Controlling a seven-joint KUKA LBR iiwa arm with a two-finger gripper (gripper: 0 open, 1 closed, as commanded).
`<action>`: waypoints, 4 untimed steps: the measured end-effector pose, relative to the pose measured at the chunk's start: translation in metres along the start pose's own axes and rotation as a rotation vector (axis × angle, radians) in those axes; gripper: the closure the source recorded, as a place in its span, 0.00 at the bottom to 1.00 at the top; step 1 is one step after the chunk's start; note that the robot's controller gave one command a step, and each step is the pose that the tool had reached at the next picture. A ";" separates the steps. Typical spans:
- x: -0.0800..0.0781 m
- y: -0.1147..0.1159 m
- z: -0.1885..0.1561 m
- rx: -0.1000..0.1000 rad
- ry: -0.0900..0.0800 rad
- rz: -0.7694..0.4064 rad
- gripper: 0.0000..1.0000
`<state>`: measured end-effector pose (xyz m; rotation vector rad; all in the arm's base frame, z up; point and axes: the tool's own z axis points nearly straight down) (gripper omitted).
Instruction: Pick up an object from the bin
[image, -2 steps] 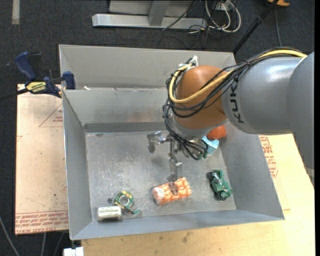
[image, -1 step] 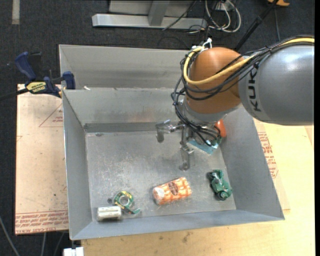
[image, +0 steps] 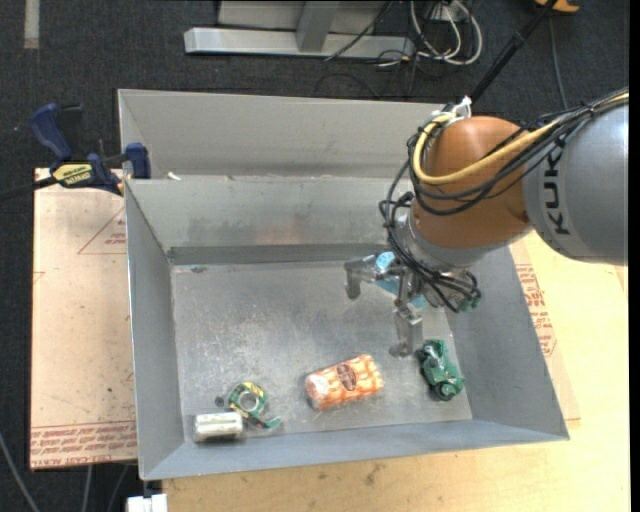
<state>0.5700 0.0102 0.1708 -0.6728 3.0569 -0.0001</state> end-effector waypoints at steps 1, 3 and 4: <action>0.031 0.015 0.029 0.001 0.011 -0.003 0.00; 0.061 0.050 0.096 -0.005 0.010 -0.142 1.00; 0.059 0.049 0.095 -0.003 0.003 -0.142 0.00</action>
Offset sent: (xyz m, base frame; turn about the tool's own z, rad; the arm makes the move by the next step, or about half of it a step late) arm -0.0420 0.0217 -0.0689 -0.1251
